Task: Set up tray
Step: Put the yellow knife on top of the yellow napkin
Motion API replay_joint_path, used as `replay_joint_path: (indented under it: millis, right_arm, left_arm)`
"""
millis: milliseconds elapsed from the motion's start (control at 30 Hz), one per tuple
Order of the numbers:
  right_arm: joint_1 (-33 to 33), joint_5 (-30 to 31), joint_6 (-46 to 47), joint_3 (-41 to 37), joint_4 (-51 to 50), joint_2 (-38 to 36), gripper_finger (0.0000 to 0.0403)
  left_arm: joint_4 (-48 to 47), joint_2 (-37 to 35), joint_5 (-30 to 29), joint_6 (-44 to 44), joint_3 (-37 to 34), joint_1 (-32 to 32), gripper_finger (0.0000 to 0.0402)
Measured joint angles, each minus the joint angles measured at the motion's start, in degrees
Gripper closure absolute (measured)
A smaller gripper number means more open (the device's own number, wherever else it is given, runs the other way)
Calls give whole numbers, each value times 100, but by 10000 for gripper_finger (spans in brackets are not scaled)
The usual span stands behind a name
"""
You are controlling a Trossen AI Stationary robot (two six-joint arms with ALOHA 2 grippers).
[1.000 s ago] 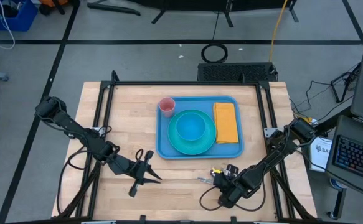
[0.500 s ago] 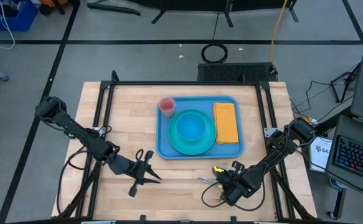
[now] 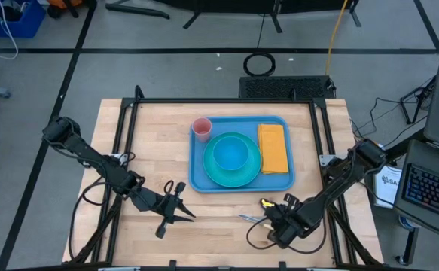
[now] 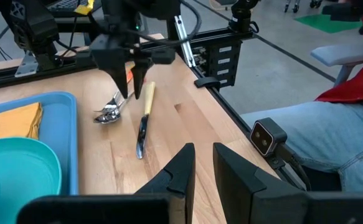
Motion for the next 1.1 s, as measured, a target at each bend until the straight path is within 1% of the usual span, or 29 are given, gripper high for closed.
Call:
replay_joint_path:
  millis: [133,200,367,533,600,700,833,1100]
  right_arm:
    - [69,-3,406,-1,-273,-38,308]
    - [70,-26,469,-53,-229,-42,308]
    - [65,-277,746,-260,-186,-38,302]
    - [63,-352,753,-526,269,-38,298]
    - [63,-473,742,-619,428,-38,299]
    - [64,-477,722,-687,606,-41,303]
    - [63,-472,516,-704,756,-42,304]
    - [63,-457,417,-708,899,-42,305]
  left_arm:
    - [-5,0,0,0,0,0,339]
    - [-5,0,0,-3,0,0,339]
    - [-3,0,0,-31,0,0,339]
    - [0,0,0,-33,0,-1,339]
    - [2,0,0,-33,0,0,339]
    - [1,0,0,-35,0,0,339]
    - [0,0,0,-42,0,0,339]
    - [0,0,0,-51,0,0,339]
